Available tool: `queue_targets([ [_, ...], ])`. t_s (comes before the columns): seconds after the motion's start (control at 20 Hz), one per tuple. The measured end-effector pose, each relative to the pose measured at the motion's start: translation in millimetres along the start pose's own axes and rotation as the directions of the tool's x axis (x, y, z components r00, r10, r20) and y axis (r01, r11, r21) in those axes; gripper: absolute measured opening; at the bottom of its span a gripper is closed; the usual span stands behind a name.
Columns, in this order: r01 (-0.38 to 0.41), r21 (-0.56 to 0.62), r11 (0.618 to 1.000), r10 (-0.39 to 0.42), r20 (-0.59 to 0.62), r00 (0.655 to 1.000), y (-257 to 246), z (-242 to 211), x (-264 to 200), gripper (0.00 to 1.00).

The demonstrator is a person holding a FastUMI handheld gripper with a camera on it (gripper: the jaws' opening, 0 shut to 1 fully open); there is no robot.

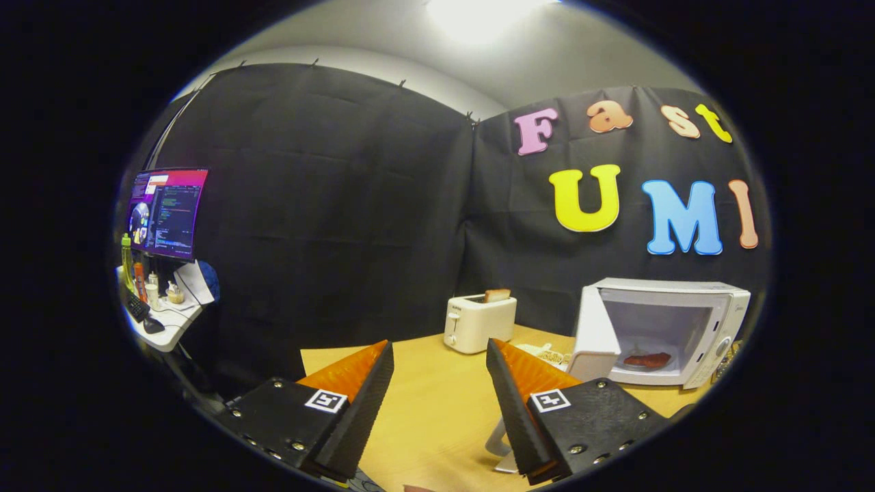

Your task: Open the microwave, put the food inside, and close the microwave door.

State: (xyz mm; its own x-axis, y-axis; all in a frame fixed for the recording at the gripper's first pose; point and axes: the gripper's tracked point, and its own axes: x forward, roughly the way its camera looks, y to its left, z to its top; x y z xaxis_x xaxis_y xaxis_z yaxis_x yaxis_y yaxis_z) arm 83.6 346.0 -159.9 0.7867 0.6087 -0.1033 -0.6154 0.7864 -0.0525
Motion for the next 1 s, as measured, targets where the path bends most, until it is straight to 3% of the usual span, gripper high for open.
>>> queue_targets([
  [0.15,0.090,-0.005,0.996,-0.090,-0.086,0.992,-23.2,-34.4,4.3,0.34],
  [0.2,0.106,0.012,0.994,-0.104,-0.118,0.988,-30.7,-47.2,9.2,0.30],
  [0.25,0.095,0.048,0.994,-0.088,-0.131,0.987,-30.8,-51.9,4.8,0.13],
  [0.3,0.089,0.070,0.994,-0.079,-0.138,0.987,-32.8,-55.9,4.0,0.04],
  [0.5,0.185,0.011,0.983,-0.181,-0.141,0.973,-68.3,-62.3,-18.0,0.03],
  [0.65,0.243,0.055,0.968,-0.234,-0.135,0.963,-99.9,-64.7,-30.1,0.03],
  [1.0,0.413,0.019,0.910,-0.405,-0.159,0.900,-197.0,-72.2,-53.6,0.01],
])
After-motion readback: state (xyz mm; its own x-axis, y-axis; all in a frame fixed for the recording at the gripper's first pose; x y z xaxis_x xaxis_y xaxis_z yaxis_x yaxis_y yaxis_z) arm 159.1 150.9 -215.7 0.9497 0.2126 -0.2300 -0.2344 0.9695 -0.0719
